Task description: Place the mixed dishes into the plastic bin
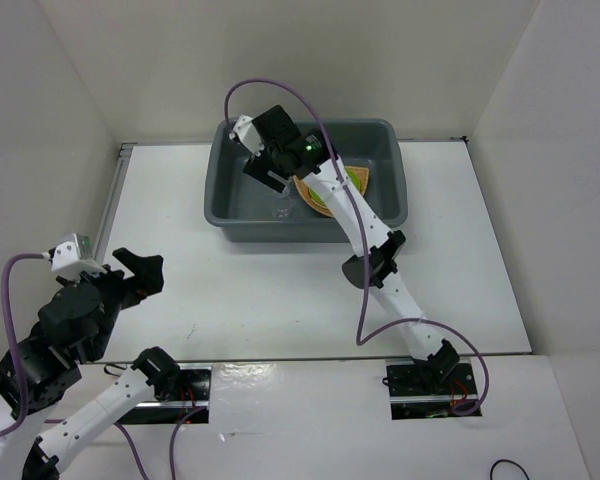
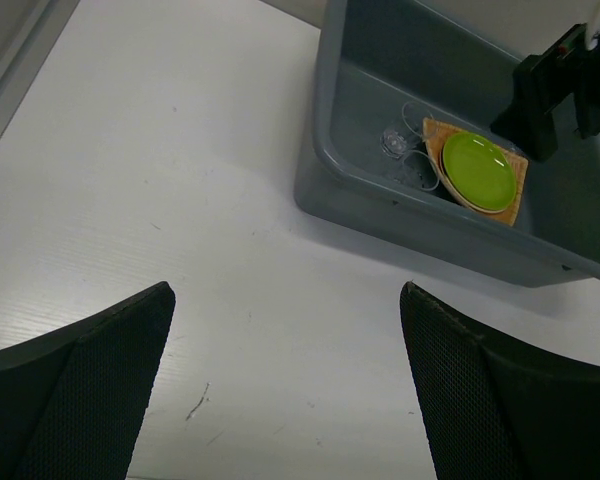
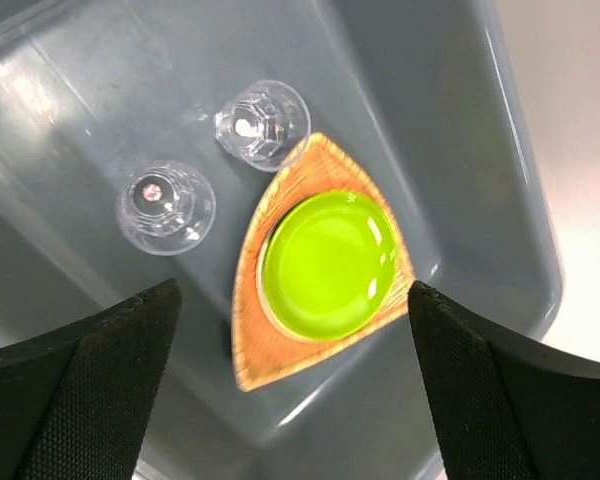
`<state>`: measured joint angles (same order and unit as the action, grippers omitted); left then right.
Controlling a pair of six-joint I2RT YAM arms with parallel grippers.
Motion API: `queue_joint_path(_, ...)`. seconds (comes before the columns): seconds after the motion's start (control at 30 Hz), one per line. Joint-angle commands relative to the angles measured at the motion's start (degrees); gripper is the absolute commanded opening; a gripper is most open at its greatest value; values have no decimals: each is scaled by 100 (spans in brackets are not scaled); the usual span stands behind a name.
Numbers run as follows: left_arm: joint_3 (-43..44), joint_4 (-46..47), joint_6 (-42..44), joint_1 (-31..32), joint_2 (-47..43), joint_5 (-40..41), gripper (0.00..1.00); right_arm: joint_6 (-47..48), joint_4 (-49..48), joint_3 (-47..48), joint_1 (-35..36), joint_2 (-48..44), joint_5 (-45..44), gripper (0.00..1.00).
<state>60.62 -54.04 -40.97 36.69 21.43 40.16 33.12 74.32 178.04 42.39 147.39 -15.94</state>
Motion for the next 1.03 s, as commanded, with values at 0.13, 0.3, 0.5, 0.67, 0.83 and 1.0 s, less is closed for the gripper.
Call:
queue_joint_path(0.13,-15,122,-78,84,-139,36,100,-1177,12,-1259,-240,-2572,-612,99)
queue_joint_path(0.3,-15,122,-78,146,-200,36,100,-1238,12,-4930,-293,-5327,-1145,99)
queue_joint_path(0.5,-15,175,28,251,-96,-87,100,-940,12,-8791,-1144,-8179,-1156,99)
queue_joint_path(0.67,-15,288,195,251,185,-202,100,-10,12,-10850,-2739,-10456,-491,99)
queue_joint_path(0.83,-15,289,317,304,457,-307,100,1062,12,-11711,-4158,-11704,362,99)
queue_joint_path(1.0,-15,342,371,304,721,-360,100,1338,-102,-11924,-4792,-12375,610,99)
